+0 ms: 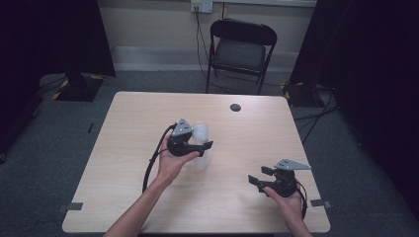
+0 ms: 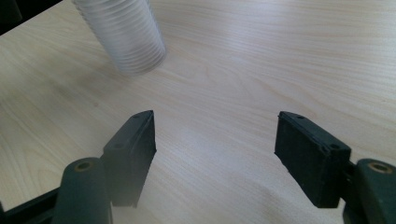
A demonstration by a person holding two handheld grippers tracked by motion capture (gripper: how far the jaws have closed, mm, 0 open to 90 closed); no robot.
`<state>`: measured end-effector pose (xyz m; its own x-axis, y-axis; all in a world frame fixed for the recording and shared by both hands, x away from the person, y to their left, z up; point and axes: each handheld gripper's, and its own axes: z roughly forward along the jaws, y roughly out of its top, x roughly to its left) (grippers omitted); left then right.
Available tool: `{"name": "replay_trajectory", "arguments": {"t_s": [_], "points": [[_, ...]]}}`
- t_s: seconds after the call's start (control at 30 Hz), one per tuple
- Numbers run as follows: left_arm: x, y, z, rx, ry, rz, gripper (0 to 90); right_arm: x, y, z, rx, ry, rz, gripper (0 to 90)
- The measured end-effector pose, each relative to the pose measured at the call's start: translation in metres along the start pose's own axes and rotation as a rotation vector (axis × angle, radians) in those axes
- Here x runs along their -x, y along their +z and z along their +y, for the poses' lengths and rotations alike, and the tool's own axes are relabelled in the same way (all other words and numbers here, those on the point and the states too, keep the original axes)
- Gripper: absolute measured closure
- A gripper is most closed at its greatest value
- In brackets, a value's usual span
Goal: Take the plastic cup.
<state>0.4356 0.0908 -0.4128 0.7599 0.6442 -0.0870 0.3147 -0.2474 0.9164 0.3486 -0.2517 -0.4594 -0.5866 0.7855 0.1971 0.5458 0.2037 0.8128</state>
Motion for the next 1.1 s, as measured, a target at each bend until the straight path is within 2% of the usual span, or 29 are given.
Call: {"name": "replay_trajectory", "arguments": {"t_s": [0.27,0.5,0.6,1.1], "points": [[0.003,-0.004,0.005,0.015,0.003,0.008,30.5,0.0,0.0,0.0,0.009,0.004,-0.001,29.3],[0.005,-0.009,0.016,0.042,0.025,0.007,31.3,0.0,0.0,0.0,0.01,0.003,-0.002,29.4],[0.006,-0.01,0.019,0.039,0.033,0.011,31.3,0.0,0.0,0.0,0.01,0.003,-0.002,29.4],[0.009,-0.016,0.039,0.09,0.026,0.011,31.6,0.0,-0.001,0.001,0.026,0.004,-0.007,29.7]]}}
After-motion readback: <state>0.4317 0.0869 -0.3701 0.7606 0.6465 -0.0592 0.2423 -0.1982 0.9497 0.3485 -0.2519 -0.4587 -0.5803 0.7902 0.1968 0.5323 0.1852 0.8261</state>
